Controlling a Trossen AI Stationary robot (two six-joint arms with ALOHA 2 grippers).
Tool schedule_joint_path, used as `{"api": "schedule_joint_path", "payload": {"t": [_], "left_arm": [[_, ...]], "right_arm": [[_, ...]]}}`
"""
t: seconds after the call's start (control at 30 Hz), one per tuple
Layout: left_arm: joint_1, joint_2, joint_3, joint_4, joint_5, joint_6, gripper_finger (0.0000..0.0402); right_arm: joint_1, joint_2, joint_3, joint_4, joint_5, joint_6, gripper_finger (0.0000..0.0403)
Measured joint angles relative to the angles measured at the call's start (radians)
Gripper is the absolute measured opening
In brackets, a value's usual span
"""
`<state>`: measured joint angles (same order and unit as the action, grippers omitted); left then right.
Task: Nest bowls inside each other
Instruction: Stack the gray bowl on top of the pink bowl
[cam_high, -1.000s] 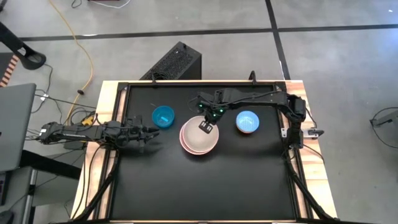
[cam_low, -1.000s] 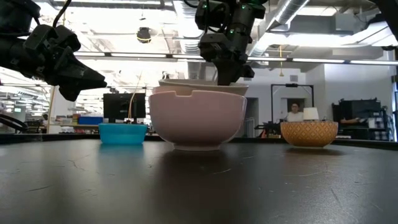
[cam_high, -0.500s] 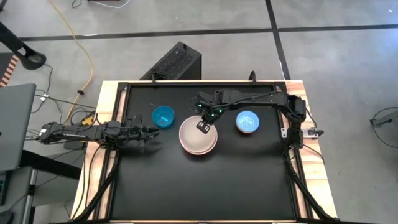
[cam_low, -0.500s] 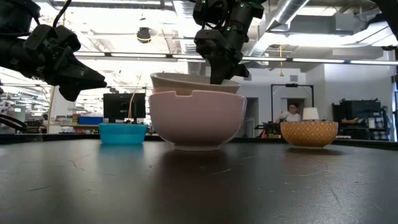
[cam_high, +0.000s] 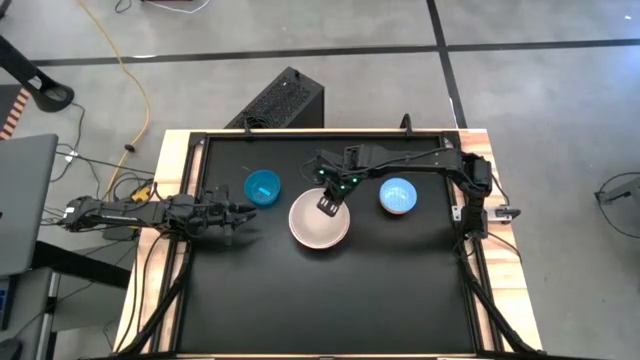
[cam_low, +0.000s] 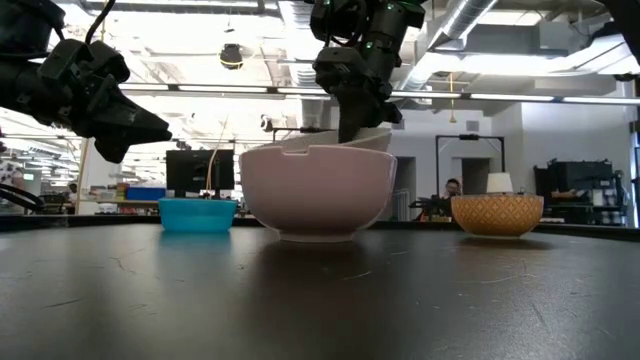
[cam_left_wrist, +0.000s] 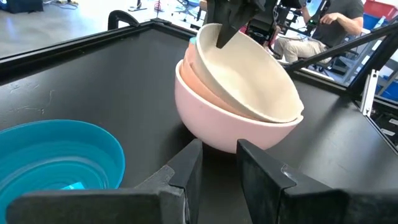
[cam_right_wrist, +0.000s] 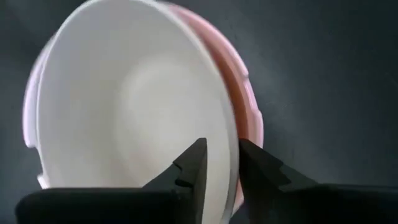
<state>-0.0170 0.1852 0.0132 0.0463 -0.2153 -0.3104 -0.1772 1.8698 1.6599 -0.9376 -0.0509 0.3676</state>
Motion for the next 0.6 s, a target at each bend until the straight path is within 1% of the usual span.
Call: {"api": "schedule_joint_path", "payload": {"t": [0.27,0.37,0.5,0.6], "left_arm": [[0.0,0.0,0.0,0.0,0.0,0.0,0.0088],[0.0,0.0,0.0,0.0,0.0,0.002,0.0088],[0.0,0.0,0.0,0.0,0.0,0.002,0.0088],[0.0,0.0,0.0,0.0,0.0,0.002,0.0088]], "right_arm": [[-0.008,0.0,0.094,-0.126,-0.001,-0.029,0.0137],[-0.008,-0.002,0.126,-0.133,-0.001,-0.03,0.0144],[-0.005,-0.001,0.136,-0.128,-0.001,-0.041,0.0145],[0.01,-0.001,0.128,-0.122,-0.004,-0.089,0.0134]]}}
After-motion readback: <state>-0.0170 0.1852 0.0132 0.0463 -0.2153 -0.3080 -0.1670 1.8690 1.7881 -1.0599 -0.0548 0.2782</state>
